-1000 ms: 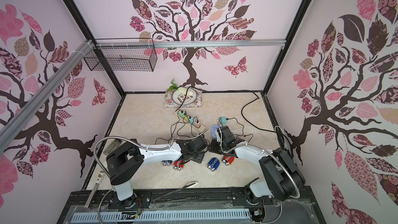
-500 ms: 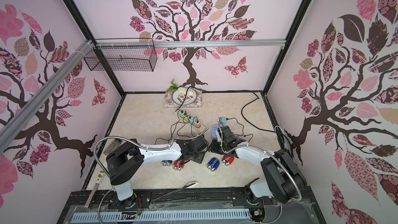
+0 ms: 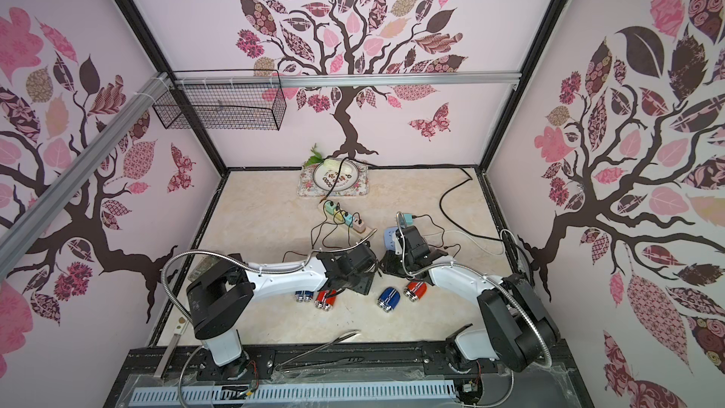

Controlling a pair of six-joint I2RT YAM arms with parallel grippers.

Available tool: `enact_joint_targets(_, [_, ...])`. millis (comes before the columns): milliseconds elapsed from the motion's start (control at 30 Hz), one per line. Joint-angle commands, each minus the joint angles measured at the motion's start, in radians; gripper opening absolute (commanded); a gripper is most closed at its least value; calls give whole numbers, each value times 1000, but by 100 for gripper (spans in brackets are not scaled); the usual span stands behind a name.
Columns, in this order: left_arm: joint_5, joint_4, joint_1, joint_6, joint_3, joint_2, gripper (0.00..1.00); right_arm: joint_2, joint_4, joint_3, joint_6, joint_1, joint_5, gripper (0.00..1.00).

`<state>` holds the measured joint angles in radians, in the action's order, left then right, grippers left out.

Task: Unplug the electric shaver
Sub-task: Place the electric shaver at the center of the board.

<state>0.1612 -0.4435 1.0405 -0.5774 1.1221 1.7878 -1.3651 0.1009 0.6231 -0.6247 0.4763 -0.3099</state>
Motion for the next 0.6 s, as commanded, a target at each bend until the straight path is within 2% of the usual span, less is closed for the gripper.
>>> enact_joint_targets(0, [33, 17, -5, -11, -28, -97, 71, 46, 33, 44, 17, -2, 14, 36])
enact_joint_targets(100, [57, 22, -5, -9, -53, -166, 72, 52, 47, 58, 25, -3, 24, 45])
enact_joint_targets(200, [92, 9, -5, -6, -70, -231, 71, 57, 55, 70, 32, -3, 30, 48])
enact_joint_targets(433, [150, -65, -32, -6, -87, -330, 70, 60, 75, 122, 55, -2, 43, 49])
enact_joint_targets(567, [155, -68, -64, -12, -104, -363, 65, 41, 109, 186, 91, -2, 67, 49])
